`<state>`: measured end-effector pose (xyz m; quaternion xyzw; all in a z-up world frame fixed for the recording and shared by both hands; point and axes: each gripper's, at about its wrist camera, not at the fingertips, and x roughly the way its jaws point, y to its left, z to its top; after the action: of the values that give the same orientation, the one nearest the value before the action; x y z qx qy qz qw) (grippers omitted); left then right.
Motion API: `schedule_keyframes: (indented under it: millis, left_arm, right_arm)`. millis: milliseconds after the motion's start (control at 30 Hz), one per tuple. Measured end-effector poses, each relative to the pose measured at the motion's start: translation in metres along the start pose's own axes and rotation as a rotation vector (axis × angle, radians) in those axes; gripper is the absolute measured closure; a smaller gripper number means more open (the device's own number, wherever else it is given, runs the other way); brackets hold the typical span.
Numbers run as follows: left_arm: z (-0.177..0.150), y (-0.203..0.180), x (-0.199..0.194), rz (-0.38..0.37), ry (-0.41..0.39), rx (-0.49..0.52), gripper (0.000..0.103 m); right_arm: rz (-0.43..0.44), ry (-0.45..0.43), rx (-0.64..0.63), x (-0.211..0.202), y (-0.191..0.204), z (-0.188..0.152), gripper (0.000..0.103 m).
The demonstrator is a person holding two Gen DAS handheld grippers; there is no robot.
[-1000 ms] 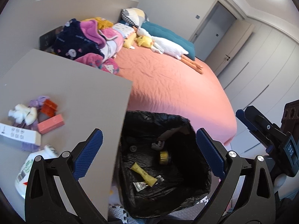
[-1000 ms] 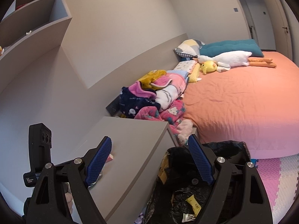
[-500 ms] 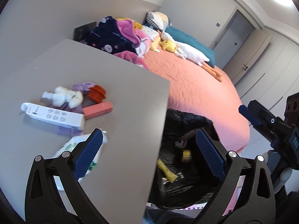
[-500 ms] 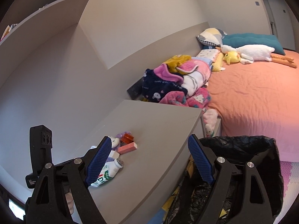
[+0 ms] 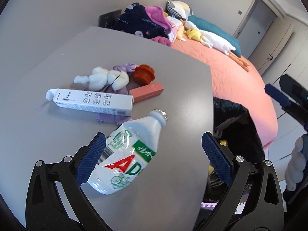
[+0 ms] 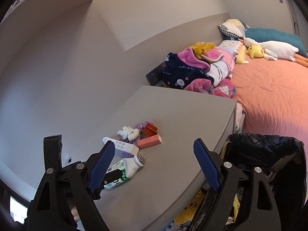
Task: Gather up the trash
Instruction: 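Move both open tools back to the desk items, then grasp the white AD bottle with the left tool while the right tool grasps the white box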
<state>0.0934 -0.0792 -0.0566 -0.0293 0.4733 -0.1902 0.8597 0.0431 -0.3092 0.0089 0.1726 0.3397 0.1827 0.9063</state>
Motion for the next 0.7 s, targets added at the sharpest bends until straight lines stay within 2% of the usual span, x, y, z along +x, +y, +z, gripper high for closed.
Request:
schedule_keyframes:
  millis: [133,400,467,500,533,700]
  left_arm:
    - [-0.006,0.008,0.010,0.015,0.035,0.004,0.007]
    - [-0.017,0.016,0.034,0.093,0.083,0.055,0.007]
    - [-0.020,0.018,0.039,0.109,0.096,0.058,0.009]
    - [-0.021,0.019,0.040,0.116,0.099,0.058,0.015]
    - [-0.022,0.021,0.042,0.118,0.103,0.059,0.017]
    - [-0.024,0.024,0.039,0.127,0.083,0.059,0.018]
  right_arm:
    - [0.004,0.018,0.001,0.009,0.003,0.000,0.019]
    - [0.005,0.051,0.005,0.024,0.007,-0.002,0.019]
    - [0.005,0.060,0.003,0.028,0.008,-0.003,0.019]
    - [0.005,0.064,0.003,0.029,0.009,-0.003,0.019]
    - [0.006,0.066,0.002,0.031,0.009,-0.003,0.019]
    - [0.019,0.087,-0.012,0.041,0.015,-0.002,0.019]
